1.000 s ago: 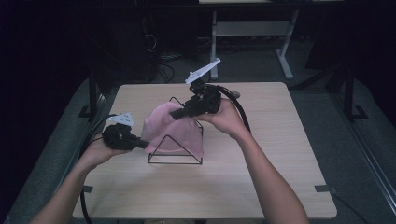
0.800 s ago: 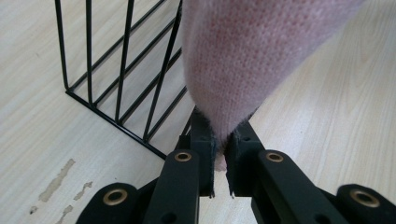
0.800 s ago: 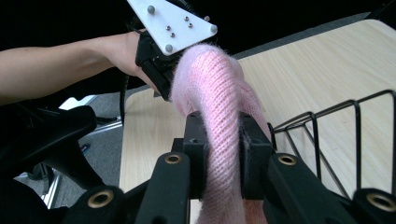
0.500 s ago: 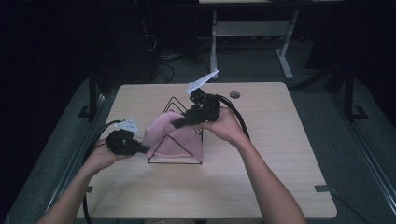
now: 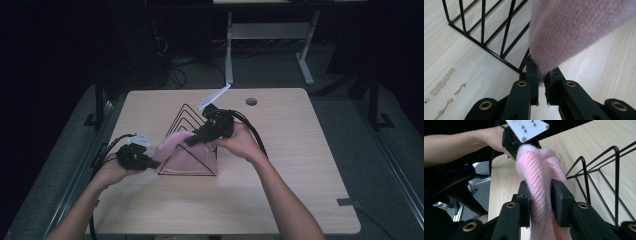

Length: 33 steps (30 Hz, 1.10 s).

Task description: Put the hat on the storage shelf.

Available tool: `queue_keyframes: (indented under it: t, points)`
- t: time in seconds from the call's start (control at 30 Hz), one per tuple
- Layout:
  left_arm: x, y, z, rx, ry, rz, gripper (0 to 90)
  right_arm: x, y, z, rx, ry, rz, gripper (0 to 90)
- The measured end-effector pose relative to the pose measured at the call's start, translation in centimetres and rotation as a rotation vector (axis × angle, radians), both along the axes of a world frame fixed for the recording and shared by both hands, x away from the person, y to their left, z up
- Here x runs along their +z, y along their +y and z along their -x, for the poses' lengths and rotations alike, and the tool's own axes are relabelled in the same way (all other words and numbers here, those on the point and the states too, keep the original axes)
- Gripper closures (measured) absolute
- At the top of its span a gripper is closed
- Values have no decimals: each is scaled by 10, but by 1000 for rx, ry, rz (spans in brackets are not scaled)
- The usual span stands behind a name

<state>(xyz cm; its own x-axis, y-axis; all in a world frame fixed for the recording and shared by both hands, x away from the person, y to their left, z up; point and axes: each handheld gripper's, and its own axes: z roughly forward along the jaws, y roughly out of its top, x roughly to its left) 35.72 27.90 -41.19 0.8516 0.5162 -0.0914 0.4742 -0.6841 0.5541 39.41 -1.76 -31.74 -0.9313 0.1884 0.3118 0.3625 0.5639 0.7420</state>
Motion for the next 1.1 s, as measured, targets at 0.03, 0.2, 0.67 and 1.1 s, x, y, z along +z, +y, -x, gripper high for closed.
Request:
queue_keyframes:
  t: [0.03,0.2,0.67,1.1]
  points:
    - [-1,0,0,-2,1,-6,832,-1,0,1,0,2,0,681]
    - [-4,0,-1,-4,8,-28,832,-1,0,3,4,-16,13,664]
    - [-8,-1,-2,-5,20,-50,832,0,0,5,7,-35,6,806]
    - [-8,-1,-2,-2,21,-42,824,-3,-2,5,8,-32,-8,736]
